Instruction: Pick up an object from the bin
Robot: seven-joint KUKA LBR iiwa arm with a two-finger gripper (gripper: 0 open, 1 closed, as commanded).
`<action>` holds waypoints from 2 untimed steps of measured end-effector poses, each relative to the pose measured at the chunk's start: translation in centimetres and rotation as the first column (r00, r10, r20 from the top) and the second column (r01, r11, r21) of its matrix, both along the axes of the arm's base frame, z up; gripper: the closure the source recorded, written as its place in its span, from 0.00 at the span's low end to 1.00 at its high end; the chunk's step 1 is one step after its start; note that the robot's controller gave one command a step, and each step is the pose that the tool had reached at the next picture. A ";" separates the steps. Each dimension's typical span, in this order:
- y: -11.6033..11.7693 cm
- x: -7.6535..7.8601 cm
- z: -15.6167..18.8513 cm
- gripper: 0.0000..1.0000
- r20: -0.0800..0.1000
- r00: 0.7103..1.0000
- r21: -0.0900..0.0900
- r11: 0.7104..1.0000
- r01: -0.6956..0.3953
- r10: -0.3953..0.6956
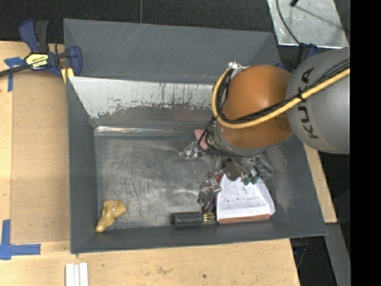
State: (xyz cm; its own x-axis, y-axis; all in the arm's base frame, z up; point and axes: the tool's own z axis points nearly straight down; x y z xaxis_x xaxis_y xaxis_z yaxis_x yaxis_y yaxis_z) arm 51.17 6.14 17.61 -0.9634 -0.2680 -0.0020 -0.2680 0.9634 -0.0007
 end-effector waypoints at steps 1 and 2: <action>-1.0 2.6 -2.9 0.00 0.008 0.998 0.006 0.998 -0.057 0.057; -5.4 -0.1 -7.8 0.00 0.007 0.995 -0.001 0.995 -0.098 0.098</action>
Offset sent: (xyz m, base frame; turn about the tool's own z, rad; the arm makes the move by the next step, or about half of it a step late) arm -0.0267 -0.0632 -0.1003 -0.1339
